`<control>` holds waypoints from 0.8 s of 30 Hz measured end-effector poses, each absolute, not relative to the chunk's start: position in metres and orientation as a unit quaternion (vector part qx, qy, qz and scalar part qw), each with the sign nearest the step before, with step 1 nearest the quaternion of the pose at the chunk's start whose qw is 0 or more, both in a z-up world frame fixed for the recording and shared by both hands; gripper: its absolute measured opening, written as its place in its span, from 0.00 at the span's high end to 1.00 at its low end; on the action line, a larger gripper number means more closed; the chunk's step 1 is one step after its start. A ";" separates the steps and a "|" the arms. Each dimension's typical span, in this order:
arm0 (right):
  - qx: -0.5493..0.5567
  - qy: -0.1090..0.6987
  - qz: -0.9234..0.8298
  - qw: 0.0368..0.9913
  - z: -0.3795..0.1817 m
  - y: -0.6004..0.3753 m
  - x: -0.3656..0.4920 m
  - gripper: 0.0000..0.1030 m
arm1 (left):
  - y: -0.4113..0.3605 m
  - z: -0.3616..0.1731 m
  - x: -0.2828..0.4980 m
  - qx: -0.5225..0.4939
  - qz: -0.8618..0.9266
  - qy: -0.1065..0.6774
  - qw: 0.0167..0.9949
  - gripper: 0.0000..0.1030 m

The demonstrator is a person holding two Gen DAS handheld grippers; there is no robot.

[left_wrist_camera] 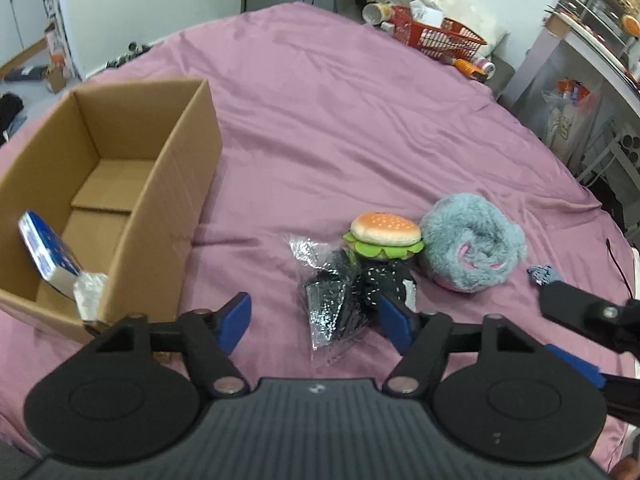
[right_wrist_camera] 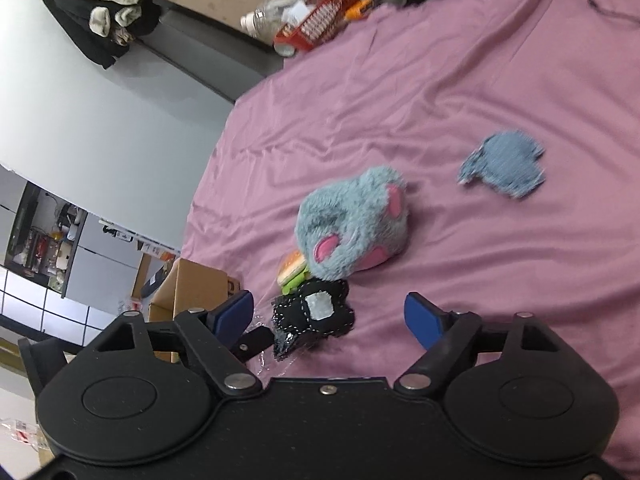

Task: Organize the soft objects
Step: 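Grasp the bagged black plush with the left tool while the right tool grasps the black sparkly plush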

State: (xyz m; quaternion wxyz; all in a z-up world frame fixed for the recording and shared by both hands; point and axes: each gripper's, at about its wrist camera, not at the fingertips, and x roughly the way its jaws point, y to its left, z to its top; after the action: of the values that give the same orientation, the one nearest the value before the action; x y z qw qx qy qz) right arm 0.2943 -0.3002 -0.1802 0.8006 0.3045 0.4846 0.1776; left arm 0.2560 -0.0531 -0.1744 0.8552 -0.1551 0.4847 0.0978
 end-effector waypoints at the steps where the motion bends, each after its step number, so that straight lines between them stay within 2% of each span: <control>1: 0.307 0.491 0.178 0.796 -0.184 -0.297 0.298 0.30 | -0.052 -0.177 0.257 -0.159 0.098 0.486 0.854 0.41; 3: 0.311 0.500 0.177 0.788 -0.192 -0.292 0.304 0.32 | -0.048 -0.182 0.260 -0.171 0.097 0.490 0.849 0.45; 5: 0.317 0.508 0.178 0.781 -0.197 -0.288 0.308 0.32 | -0.046 -0.187 0.262 -0.176 0.091 0.493 0.847 0.54; 7: 0.312 0.512 0.182 0.779 -0.199 -0.281 0.311 0.32 | -0.044 -0.190 0.263 -0.185 0.077 0.493 0.847 0.71; 10: 0.308 0.518 0.187 0.776 -0.204 -0.272 0.316 0.32 | -0.043 -0.191 0.265 -0.193 0.064 0.489 0.848 0.80; 24: 0.262 0.551 0.174 0.773 -0.227 -0.240 0.332 0.34 | -0.035 -0.193 0.265 -0.221 0.046 0.486 0.844 0.84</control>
State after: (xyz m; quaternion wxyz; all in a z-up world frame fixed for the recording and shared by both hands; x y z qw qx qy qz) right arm 0.3322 -0.2396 -0.2274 0.7729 0.2620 0.5510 0.1743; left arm 0.2649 -0.0354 -0.1931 0.8442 -0.2207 0.4863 0.0460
